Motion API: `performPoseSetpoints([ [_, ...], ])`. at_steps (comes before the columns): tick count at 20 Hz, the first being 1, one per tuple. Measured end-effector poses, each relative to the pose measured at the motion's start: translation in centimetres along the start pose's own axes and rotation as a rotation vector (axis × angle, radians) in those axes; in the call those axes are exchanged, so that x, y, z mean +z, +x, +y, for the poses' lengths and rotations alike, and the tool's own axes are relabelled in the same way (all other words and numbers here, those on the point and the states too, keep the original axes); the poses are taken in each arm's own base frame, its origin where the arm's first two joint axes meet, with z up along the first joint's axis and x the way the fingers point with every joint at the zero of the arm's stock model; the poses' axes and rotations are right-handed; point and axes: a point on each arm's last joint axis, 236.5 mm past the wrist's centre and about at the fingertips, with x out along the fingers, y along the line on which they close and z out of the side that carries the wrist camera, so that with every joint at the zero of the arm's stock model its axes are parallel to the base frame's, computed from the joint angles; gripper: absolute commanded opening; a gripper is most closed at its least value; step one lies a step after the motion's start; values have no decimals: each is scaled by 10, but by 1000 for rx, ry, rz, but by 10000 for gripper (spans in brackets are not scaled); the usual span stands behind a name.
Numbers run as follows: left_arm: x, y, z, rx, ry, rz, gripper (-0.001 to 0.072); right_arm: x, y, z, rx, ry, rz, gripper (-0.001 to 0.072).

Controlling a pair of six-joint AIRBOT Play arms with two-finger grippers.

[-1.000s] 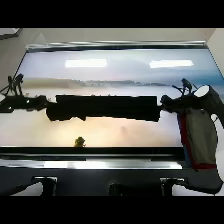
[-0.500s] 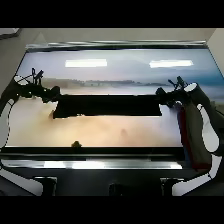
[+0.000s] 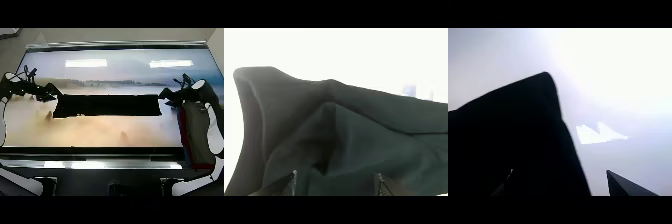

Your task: Fold the shirts.

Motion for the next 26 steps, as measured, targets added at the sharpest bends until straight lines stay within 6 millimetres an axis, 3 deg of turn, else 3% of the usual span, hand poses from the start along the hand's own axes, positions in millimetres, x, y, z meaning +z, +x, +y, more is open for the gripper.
performPoseSetpoints([
  [3, 3, -25, -16, -6, 34, -39, 562, -17, 16, -6, 9, 48, 81, 676],
  [5, 4, -41, -31, -10, 65, -68, 562, -24, 30, 5, 53, 83, 115, 661],
  [6, 3, -47, -39, -13, 83, -78, 562, -29, 39, 16, 89, 103, 135, 598],
  [7, 1, -51, -49, -17, 104, -85, 562, -34, 46, 23, 98, 102, 153, 519],
  [8, -1, -55, -60, -23, 127, -92, 562, -38, 54, 30, 110, 122, 161, 386],
  [9, -4, -56, -70, -28, 150, -94, 562, -38, 61, 35, 108, 119, 152, 151],
  [10, -7, -55, -80, -33, 172, -91, 561, -38, 68, 41, 113, 133, 144, 46],
  [11, -12, -52, -91, -40, 197, -82, 517, -37, 71, 47, 122, 144, 133, 48],
  [13, -25, -41, -112, -53, 251, -53, 243, -31, 69, 59, 137, 133, 97, 48],
  [14, -33, -32, -121, -58, 278, -31, 124, -28, 63, 65, 144, 105, 82, 48],
  [16, -53, -6, -141, -71, 325, 19, 27, -23, 35, 92, 201, 56, 53, 46],
  [22, -126, 105, -211, -184, 337, 142, 31, -66, -77, 174, 303, -171, 65, 46],
  [26, -165, 160, -245, -271, 256, 201, 31, -101, -155, 212, 338, -263, 14, 47],
])
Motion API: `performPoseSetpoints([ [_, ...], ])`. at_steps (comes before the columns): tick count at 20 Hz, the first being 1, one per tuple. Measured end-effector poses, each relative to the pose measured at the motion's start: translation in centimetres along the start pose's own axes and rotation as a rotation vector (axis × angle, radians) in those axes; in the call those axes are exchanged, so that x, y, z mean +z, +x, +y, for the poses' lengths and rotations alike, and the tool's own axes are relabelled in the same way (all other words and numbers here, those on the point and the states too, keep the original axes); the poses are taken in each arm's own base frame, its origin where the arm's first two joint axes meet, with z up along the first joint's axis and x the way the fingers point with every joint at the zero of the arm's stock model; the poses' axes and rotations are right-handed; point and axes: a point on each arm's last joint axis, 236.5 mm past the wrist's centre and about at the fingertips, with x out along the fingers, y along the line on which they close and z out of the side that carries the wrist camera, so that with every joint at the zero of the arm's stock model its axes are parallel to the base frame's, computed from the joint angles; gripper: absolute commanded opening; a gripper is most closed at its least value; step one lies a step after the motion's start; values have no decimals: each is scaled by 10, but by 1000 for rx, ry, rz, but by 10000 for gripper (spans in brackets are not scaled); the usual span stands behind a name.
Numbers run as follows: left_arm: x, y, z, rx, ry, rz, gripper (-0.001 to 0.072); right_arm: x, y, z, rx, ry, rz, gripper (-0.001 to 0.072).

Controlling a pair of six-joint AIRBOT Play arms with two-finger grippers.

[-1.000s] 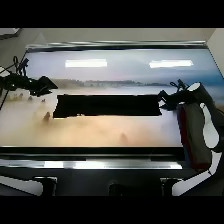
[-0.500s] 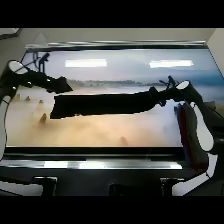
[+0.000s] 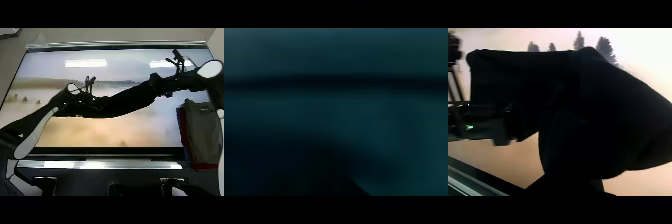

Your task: Fold the shirts.

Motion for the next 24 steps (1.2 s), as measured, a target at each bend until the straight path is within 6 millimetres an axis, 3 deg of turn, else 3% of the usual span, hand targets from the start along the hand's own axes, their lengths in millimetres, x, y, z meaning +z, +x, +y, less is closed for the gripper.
performPoseSetpoints([
  [3, -17, 42, -19, -76, -74, 33, 31, -20, -39, 31, 2, -25, -27, 48],
  [7, -44, 91, -71, -223, -157, 55, 29, -43, -69, 49, -6, -17, -30, 48],
  [9, -48, 99, -89, -273, -158, 43, 27, -44, -72, 49, -17, -8, -40, 48],
  [11, -33, 86, -94, -287, -130, -8, 27, -36, -66, 45, -19, 5, -48, 47],
  [13, -4, 50, -88, -261, -74, -84, 27, -31, -46, 43, -5, 9, -23, 47],
  [15, 40, -12, -70, -197, -16, -208, 28, -27, -15, 50, 40, 6, 14, 47],
  [17, 77, -86, -49, -129, 24, -341, 28, -23, 26, 61, 94, 10, 38, 47],
  [19, 108, -174, -28, -62, 43, -502, 29, -23, 72, 77, 160, 36, 60, 48],
  [22, 119, -294, -10, 17, 61, -697, 29, -30, 145, 94, 250, 113, 93, 49],
  [23, 116, -324, -9, 35, 67, -745, 29, -35, 169, 96, 271, 148, 104, 93],
  [24, 111, -352, -8, 61, 78, -787, 29, -40, 192, 96, 284, 184, 110, 384],
])
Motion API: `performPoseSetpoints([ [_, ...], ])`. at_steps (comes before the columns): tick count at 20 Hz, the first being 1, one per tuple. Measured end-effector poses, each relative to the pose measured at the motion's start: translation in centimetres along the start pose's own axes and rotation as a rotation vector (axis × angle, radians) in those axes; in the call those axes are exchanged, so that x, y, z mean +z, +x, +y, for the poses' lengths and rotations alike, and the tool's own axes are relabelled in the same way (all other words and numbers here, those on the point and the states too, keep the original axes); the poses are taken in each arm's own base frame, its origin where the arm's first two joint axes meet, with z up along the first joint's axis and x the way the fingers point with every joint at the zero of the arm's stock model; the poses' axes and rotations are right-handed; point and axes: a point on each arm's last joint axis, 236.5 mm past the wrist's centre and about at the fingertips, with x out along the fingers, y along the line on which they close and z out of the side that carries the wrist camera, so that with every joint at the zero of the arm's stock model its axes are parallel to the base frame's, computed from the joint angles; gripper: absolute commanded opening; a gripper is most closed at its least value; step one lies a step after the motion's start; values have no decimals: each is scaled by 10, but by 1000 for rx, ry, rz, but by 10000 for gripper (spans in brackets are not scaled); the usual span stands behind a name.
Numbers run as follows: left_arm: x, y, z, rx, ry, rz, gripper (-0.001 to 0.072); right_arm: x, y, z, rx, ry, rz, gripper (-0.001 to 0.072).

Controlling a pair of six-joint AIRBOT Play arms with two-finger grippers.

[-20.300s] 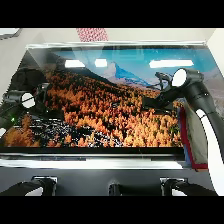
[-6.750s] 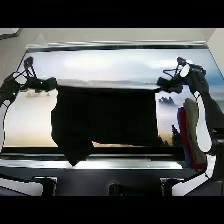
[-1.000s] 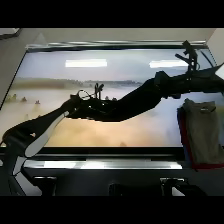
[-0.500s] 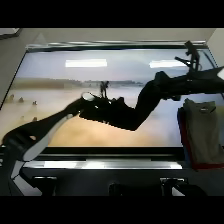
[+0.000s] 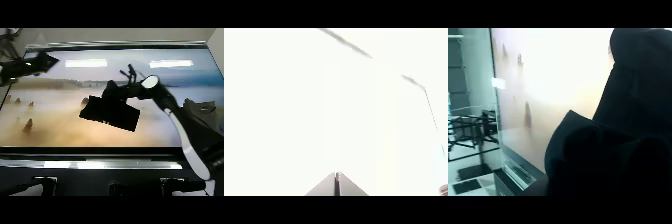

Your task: Fold the shirts.

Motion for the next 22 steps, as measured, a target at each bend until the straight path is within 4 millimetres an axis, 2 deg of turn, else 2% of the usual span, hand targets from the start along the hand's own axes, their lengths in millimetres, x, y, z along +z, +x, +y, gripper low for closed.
performPoseSetpoints([
  [1, 10, -20, -2, 10, 19, -29, 30, 0, 18, -7, 10, 36, -6, 631],
  [3, 20, -50, -8, 28, 67, -59, 29, 1, 43, -20, 24, 91, -17, 627],
  [5, 21, -68, -10, 53, 104, -65, 30, 3, 49, -26, 37, 98, -16, 626],
  [7, 19, -77, -9, 74, 128, -55, 30, 16, 32, -36, 11, 67, -26, 626],
  [9, 15, -81, -4, 94, 139, -44, 30, 28, -6, -61, -85, 18, -8, 626],
  [10, 13, -81, -2, 101, 140, -39, 30, 30, -28, -82, -164, 1, 17, 624],
  [12, 9, -81, 2, 110, 141, -26, 30, 25, -77, -141, -367, 21, 81, 612],
  [13, 8, -81, 3, 112, 140, -22, 30, 13, -99, -170, -455, 61, 127, 604],
  [14, 6, -81, 4, 114, 141, -18, 30, 1, -111, -190, -502, 104, 166, 602],
  [16, 4, -80, 3, 114, 144, -11, 30, -20, -118, -216, -536, 173, 207, 600],
  [18, -1, -76, -2, 102, 149, 3, 30, -28, -106, -227, -519, 212, 188, 592],
  [19, -3, -75, -5, 95, 152, 8, 30, -30, -95, -229, -499, 226, 175, 527],
  [20, -5, -73, -8, 90, 156, 13, 30, -33, -86, -231, -487, 237, 168, 397],
  [21, -8, -71, -11, 84, 160, 19, 30, -34, -77, -231, -468, 248, 157, 201],
  [22, -10, -70, -14, 78, 164, 23, 30, -32, -69, -232, -456, 254, 138, 52],
])
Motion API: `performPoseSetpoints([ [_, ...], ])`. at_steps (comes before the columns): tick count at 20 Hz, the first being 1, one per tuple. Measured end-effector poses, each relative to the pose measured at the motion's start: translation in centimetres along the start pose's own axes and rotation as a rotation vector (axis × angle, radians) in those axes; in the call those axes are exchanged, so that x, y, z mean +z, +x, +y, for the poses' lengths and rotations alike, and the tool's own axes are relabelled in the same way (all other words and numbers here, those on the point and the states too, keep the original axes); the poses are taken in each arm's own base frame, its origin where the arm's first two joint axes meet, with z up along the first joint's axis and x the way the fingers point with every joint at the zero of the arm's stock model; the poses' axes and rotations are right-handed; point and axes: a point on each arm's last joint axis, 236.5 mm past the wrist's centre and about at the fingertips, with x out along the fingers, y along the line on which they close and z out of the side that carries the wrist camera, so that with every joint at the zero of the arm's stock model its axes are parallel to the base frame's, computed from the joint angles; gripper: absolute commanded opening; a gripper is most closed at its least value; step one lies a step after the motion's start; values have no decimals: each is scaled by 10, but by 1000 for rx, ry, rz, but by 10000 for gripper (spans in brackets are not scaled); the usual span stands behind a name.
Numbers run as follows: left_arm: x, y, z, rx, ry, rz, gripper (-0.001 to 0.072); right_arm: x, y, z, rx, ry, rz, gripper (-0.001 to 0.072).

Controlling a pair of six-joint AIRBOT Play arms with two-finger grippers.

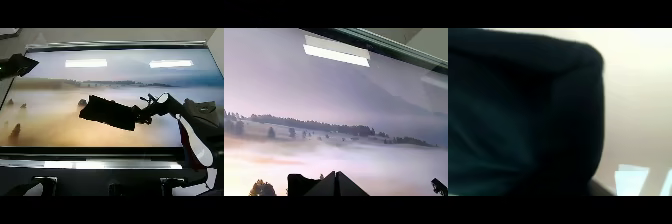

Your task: Fold the shirts.

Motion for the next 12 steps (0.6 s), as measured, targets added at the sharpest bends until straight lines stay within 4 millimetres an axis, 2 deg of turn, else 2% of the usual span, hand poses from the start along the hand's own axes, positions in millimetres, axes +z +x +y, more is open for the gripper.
performPoseSetpoints([
  [2, -3, 2, -7, -14, 7, 9, 30, 7, 3, 13, 48, -18, -36, 50],
  [3, -4, 3, -9, -17, 9, 11, 30, 11, -3, 21, 78, -46, -58, 49],
  [5, -4, 4, -10, -20, 12, 13, 30, 32, -37, 40, 144, -100, -144, 47],
  [6, -5, 4, -11, -21, 13, 14, 31, 42, -61, 45, 163, -120, -190, 47],
  [8, -5, 5, -12, -23, 15, 15, 31, 68, -128, 51, 199, -137, -329, 47],
  [10, -5, 5, -12, -23, 15, 16, 31, 83, -200, 40, 191, -127, -452, 47],
  [12, -5, 5, -13, -24, 18, 16, 30, 85, -267, 20, 153, -104, -563, 47],
])
